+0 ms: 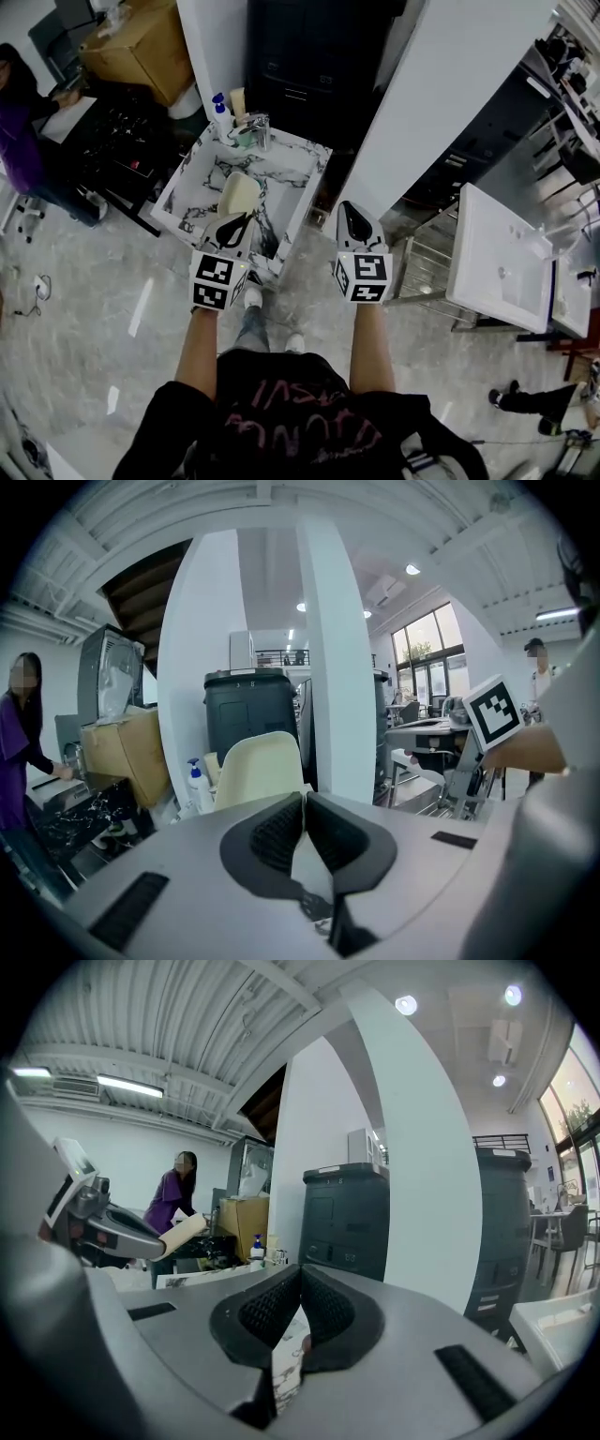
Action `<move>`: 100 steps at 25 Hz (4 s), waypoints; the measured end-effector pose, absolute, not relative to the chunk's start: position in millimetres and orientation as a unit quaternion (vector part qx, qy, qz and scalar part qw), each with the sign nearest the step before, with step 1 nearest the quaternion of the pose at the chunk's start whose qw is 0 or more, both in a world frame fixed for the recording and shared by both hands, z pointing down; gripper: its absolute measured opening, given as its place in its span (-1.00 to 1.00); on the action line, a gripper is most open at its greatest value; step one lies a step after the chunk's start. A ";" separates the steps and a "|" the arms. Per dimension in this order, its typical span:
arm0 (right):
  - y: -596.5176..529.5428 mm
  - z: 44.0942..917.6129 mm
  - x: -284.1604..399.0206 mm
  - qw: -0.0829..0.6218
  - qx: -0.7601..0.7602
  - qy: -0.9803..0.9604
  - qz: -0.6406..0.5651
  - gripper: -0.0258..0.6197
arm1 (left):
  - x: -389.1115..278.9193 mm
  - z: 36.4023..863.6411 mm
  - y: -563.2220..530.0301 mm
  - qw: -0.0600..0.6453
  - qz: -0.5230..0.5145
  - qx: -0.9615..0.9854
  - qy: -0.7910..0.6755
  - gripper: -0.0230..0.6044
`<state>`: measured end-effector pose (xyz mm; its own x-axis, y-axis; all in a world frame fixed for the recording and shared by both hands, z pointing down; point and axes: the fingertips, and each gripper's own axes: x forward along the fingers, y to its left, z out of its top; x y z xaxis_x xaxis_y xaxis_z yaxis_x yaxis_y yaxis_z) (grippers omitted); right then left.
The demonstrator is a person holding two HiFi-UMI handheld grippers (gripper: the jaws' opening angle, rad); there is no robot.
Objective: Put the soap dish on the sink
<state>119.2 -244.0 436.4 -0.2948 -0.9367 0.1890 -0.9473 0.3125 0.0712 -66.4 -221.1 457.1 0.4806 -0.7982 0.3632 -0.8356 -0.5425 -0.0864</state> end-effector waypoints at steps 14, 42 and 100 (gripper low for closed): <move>-358.7 464.6 97.2 0.100 0.621 -0.776 0.056 -0.88 | -74.0 496.9 -348.5 0.067 0.217 0.886 -0.405 -0.84; -432.1 535.4 135.2 0.136 0.689 -0.703 0.117 -0.88 | 6.2 650.3 -476.0 0.006 0.412 0.898 -0.153 -0.84; -374.1 501.0 123.9 0.109 0.664 -0.733 0.102 -0.88 | -35.0 521.1 -420.5 0.029 0.276 0.899 -0.338 -0.86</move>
<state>123.9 -374.1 501.0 -0.0941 -0.9508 0.2953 -0.9952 0.0973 -0.0038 -35.0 -420.5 521.1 0.6193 -0.5921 0.5156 -0.6245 -0.7695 -0.1337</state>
